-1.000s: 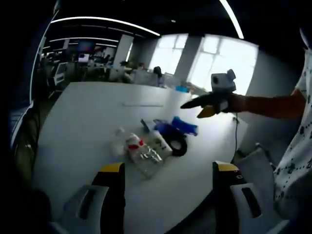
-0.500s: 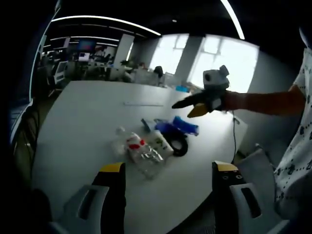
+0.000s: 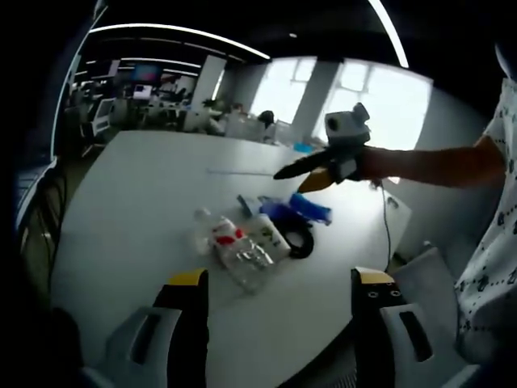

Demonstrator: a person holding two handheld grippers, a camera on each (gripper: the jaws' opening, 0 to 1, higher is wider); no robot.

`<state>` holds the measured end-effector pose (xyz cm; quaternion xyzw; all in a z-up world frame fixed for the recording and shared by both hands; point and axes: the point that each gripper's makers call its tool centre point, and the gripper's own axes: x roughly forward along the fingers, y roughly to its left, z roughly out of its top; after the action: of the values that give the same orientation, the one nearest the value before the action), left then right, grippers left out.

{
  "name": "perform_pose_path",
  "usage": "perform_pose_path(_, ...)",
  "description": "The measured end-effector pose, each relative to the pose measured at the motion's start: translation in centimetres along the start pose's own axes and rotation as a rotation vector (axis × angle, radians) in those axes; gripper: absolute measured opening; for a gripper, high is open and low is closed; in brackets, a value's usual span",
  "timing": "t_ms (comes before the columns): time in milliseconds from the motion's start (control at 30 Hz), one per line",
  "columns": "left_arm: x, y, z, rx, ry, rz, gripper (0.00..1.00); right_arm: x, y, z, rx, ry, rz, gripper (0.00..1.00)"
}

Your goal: Arrange the tabletop items into an orderly group along one side of the table until the central work area is clear of visible clutter.

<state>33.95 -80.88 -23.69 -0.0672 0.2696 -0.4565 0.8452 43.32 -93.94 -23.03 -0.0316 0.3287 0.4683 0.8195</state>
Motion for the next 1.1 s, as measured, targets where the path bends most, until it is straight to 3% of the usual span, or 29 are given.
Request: perform_pose_path(1100, 0.9, 0.9, -0.4, -0.022, 0.009, -0.002, 0.68, 4.4, -1.7, 0.6, 0.036, 0.053, 0.043, 0.55)
